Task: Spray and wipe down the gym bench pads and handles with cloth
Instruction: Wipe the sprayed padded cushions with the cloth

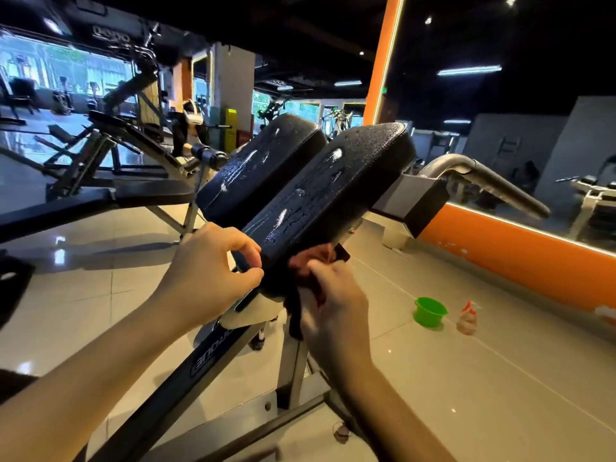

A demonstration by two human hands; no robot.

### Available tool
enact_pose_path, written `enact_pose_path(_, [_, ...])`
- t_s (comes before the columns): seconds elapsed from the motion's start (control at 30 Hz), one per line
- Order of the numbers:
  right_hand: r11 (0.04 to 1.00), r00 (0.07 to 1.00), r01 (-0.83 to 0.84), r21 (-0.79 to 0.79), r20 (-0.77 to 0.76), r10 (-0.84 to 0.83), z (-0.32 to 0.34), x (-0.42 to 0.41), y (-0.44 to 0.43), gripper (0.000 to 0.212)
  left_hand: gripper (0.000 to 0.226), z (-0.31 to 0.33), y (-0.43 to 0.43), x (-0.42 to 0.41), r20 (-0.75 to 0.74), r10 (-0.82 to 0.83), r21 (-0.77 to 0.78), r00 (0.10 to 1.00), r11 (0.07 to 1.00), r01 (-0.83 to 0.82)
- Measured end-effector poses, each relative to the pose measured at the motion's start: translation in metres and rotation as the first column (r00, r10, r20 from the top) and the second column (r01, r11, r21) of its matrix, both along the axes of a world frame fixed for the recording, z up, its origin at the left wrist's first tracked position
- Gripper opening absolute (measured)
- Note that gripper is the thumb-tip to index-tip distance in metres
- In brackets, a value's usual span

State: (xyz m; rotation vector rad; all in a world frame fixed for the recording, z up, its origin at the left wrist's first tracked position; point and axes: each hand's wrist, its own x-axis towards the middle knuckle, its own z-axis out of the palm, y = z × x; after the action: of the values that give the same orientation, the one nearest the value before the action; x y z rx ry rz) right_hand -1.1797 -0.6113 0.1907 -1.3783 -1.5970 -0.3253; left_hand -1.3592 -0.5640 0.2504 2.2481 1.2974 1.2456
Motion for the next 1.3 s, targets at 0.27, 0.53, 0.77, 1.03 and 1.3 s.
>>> enact_pose_path(0.27, [0.972, 0.966, 0.045, 0.229, -0.257, 0.016, 0.041, 0.039, 0.002, 0.028, 0.016, -0.011, 0.001, -0.005, 0.048, 0.017, -0.035, 0.999, 0.999, -0.015])
enact_pose_path(0.53, [0.986, 0.986, -0.165, 0.038, 0.036, 0.164, -0.034, -0.025, -0.009, 0.041, 0.018, -0.013, 0.010, -0.015, 0.073, -0.088, -0.073, 0.993, 0.993, 0.094])
enact_pose_path(0.77, [0.956, 0.981, 0.104, 0.275, -0.189, -0.052, 0.053, 0.026, 0.007, 0.031, 0.025, -0.018, 0.012, -0.020, 0.136, -0.103, -0.167, 0.985, 0.978, 0.125])
enact_pose_path(1.03, [0.967, 0.970, -0.226, 0.114, 0.119, 0.212, -0.029, -0.006, -0.005, 0.030, 0.049, -0.013, 0.013, -0.019, 0.095, -0.101, -0.204, 0.990, 0.972, 0.118])
enact_pose_path(1.3, [0.981, 0.996, -0.061, 0.186, -0.051, 0.072, -0.008, -0.009, 0.012, 0.035, 0.034, -0.016, 0.011, -0.018, 0.124, -0.093, -0.198, 0.988, 0.973, 0.117])
